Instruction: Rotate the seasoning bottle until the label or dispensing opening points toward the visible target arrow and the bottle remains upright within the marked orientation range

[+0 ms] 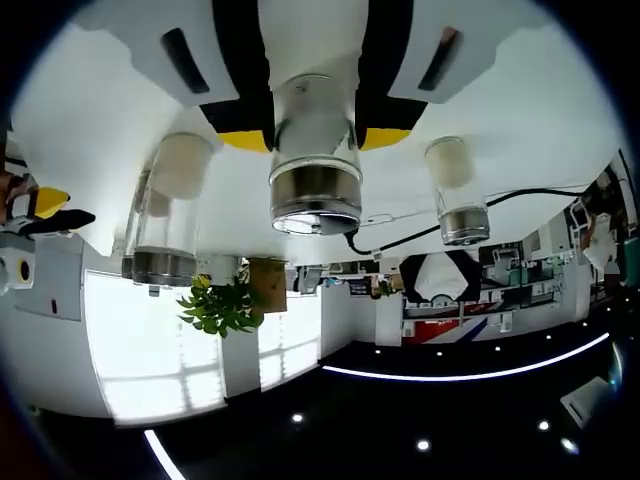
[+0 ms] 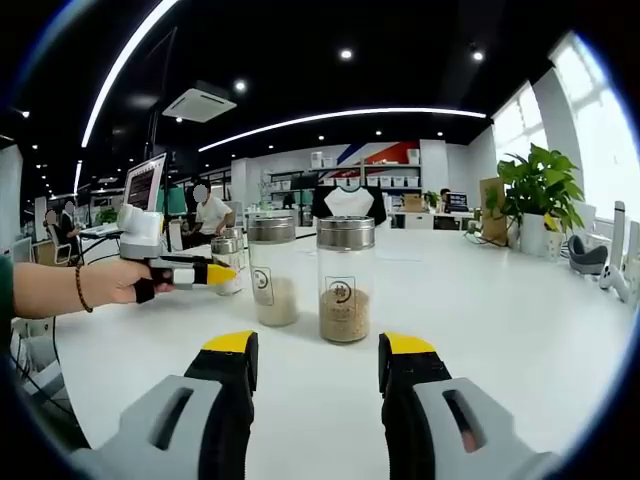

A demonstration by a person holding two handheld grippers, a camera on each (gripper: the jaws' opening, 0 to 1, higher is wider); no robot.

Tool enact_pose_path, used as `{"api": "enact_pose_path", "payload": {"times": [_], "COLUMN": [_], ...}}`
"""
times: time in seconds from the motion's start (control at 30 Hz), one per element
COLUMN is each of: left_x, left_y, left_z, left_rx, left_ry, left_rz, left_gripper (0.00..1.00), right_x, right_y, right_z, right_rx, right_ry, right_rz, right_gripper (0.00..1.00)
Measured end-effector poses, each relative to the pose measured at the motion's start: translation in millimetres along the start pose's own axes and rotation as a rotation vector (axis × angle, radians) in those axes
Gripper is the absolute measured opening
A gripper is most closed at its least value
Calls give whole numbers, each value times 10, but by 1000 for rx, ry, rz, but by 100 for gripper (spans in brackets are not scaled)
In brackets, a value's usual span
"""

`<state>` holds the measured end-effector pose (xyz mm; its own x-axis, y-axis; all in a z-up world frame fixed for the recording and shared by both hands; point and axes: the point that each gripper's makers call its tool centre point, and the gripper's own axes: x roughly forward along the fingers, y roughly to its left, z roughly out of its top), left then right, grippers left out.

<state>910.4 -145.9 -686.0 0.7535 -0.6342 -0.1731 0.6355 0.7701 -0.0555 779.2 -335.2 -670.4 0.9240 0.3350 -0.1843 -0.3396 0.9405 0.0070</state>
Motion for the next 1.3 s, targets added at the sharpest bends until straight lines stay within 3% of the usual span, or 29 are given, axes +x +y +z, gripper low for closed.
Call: {"api": "enact_pose_path", "payload": {"times": [0.03,0.1,0.37,1.3], "left_x": [-23,-52,-169,-152], "left_y": [-29,-99,-272,-265], "left_z": [-5,-23,-43,-66], "left_rx": [3,102,53,47], "left_ry": [4,25,10,-1], "left_rz": [-4,-11,-44,-21], "left_gripper": [33,33,33,34], "right_x": [2,4,0,2], "right_y": [7,18,3,26], "right_z": [-6,-9,-1,-28], "right_rx": [1,4,2,9], "right_ry": [2,3,6,14], "right_rz": [3,6,0,8], "right_gripper": [48,48,48,48]}}
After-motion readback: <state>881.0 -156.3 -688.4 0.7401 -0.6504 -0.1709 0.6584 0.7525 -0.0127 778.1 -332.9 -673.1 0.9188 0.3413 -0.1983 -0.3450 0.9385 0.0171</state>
